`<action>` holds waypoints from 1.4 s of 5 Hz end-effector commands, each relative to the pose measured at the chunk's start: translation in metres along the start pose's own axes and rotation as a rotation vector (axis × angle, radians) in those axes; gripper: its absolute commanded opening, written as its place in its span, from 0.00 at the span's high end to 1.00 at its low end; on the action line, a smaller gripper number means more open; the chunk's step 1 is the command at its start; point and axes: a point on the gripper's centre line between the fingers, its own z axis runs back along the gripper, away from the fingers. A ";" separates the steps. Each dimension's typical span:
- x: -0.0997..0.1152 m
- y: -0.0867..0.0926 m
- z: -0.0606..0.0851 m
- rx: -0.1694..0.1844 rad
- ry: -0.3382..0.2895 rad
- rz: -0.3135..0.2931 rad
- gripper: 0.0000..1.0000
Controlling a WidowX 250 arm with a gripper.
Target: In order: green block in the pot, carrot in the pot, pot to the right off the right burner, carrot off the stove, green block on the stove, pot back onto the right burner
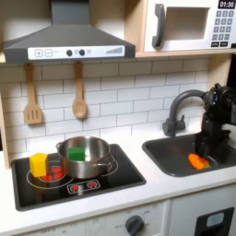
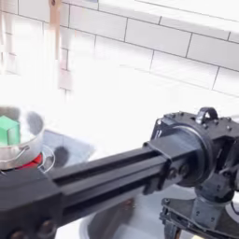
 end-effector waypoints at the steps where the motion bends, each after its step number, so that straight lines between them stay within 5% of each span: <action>1: -0.002 0.001 -0.009 0.004 0.014 -0.013 0.00; 4: 0.008 -0.003 -0.036 0.020 0.082 -0.041 0.00; 7: 0.018 -0.004 -0.046 0.025 0.090 -0.031 0.00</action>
